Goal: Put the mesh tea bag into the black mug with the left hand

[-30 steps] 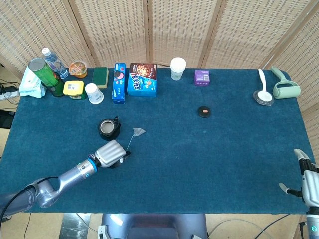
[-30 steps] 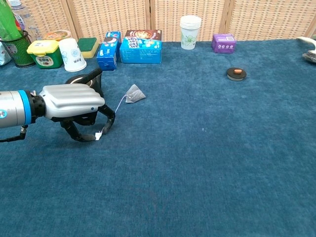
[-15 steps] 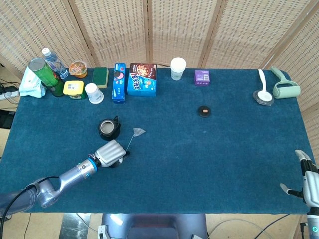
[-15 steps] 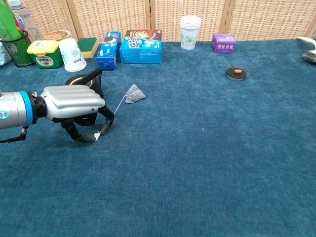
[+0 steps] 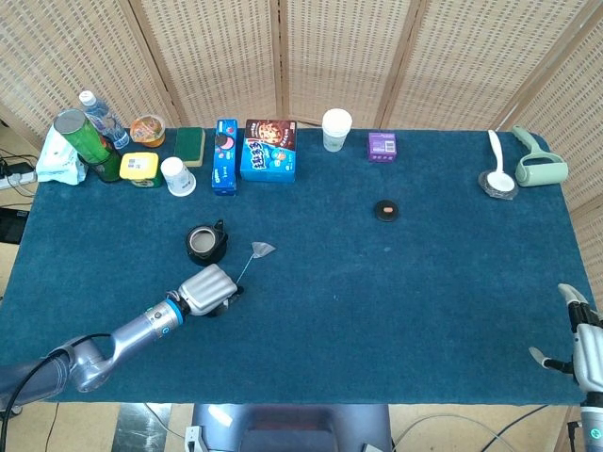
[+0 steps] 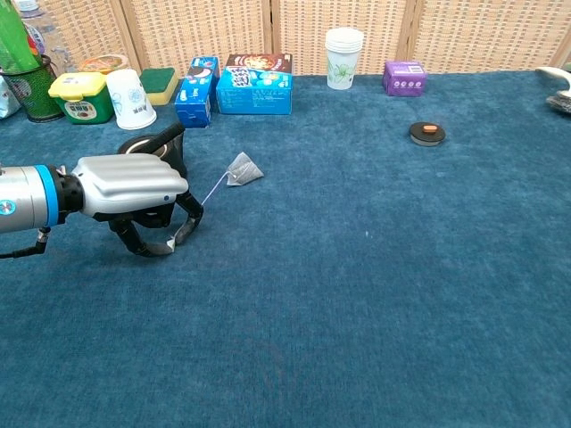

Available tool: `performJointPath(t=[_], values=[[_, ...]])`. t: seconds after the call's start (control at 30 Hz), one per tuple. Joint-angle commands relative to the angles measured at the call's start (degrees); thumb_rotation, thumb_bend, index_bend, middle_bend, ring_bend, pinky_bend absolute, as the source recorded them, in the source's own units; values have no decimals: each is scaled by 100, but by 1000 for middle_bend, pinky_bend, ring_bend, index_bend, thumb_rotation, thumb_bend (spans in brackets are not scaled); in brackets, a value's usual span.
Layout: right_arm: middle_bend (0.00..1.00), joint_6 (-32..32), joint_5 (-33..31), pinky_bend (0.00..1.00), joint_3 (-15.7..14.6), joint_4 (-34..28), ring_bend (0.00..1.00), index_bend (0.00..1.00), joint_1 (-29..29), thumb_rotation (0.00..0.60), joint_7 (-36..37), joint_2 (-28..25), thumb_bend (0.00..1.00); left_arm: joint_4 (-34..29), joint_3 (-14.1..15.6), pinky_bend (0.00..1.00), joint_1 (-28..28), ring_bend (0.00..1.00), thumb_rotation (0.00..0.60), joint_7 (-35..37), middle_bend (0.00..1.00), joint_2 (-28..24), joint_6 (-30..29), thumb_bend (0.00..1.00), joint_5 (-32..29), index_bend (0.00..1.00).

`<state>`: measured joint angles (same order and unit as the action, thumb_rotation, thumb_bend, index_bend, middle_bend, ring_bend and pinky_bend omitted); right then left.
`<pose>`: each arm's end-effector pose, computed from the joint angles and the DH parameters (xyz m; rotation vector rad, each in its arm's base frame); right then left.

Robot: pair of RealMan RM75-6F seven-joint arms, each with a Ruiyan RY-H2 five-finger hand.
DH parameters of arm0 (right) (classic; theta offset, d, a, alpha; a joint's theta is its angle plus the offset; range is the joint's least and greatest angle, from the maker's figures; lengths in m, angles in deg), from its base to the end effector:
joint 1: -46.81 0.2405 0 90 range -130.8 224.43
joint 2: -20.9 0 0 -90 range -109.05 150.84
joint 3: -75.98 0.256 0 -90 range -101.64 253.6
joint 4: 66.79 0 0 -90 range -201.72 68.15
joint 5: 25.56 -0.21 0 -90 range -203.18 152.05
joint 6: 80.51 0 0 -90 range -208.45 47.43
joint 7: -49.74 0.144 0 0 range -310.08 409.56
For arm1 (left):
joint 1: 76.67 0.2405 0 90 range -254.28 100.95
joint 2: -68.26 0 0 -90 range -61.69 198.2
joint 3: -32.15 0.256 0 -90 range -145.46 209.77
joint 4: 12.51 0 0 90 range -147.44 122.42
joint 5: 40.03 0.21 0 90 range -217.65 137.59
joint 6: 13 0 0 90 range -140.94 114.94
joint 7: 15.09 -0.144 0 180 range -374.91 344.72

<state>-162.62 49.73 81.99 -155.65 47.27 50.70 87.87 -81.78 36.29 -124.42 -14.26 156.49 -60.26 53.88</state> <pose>-0.3553 -0.1640 0.1603 1.1613 -1.0261 0.7716 -0.1845 0.3285 -0.0455 -2.3964 -0.6176 -0.7356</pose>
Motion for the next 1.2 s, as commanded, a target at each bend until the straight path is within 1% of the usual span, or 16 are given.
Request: performJointPath(t=[0.03, 0.23, 0.57, 0.77, 0.83, 1.03, 1.2], values=[[137, 5, -6, 211, 4, -1, 280, 89, 3, 600, -5, 5, 31, 0, 4, 876, 0, 992, 600, 11, 1000, 2, -11, 394, -6, 569], [138, 22, -26, 211, 11, -1, 280, 89, 1, 600, 2, 8, 32, 4, 17, 881, -4, 997, 600, 25, 1000, -12, -40, 435, -22, 617], [138, 8, -13, 211, 10, -17, 281, 89, -12, 600, 10, -1, 31, -104, 10, 882, 21, 999, 600, 69, 1000, -98, -88, 447, -95, 629], [139, 18, 42, 210, -1, -30, 281, 89, 4, 600, 24, 2, 31, -525, -80, 885, 151, 1000, 600, 494, 1000, -450, -610, 448, -34, 629], [139, 24, 53, 211, -1, -23, 282, 89, 12, 600, 27, 17, 30, -648, -100, 886, 162, 1000, 600, 565, 1000, -564, -691, 448, -19, 629], [139, 4, 113, 211, -16, -15, 282, 89, 12, 600, 68, 27, 31, -1023, -319, 885, 212, 1000, 600, 796, 1000, -859, -1026, 448, -89, 629], [139, -5, 137, 210, -32, 2, 282, 89, -3, 600, 120, 26, 32, -1208, -528, 885, 242, 1000, 600, 905, 1000, -1024, -1203, 447, -222, 629]])
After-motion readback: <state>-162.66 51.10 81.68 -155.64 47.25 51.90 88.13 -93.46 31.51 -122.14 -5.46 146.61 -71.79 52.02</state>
